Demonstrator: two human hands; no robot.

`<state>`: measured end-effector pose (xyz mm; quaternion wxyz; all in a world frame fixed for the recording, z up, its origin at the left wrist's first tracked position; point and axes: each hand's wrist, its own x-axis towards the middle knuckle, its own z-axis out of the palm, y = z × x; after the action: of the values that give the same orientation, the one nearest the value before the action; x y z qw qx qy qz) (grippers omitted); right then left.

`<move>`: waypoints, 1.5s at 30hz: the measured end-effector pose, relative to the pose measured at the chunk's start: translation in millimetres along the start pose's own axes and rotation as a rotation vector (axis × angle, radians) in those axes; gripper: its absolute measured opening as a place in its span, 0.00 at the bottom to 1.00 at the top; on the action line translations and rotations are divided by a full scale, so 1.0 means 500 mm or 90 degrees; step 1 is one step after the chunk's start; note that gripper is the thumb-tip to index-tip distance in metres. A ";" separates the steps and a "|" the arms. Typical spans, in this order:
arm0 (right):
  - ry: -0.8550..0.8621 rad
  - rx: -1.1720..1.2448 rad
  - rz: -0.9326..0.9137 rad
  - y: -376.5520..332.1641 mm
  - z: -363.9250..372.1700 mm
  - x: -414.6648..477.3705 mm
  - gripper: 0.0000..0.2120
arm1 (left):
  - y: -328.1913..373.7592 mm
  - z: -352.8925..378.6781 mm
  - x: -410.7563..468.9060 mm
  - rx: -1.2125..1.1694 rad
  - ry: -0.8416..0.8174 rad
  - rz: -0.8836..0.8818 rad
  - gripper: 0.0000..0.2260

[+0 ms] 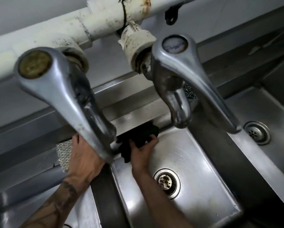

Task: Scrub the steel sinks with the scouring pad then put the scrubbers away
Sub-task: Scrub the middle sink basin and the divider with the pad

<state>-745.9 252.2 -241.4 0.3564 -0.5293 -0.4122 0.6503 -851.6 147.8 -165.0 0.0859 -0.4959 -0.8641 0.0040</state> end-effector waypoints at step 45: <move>0.218 0.322 0.098 -0.124 -0.188 0.241 0.29 | 0.044 -0.055 0.010 -0.079 0.039 -0.053 0.19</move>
<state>-674.4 400.8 -241.8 0.4906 -0.5552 -0.1298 0.6590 -830.9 161.2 -139.1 0.0811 -0.4641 -0.8794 -0.0682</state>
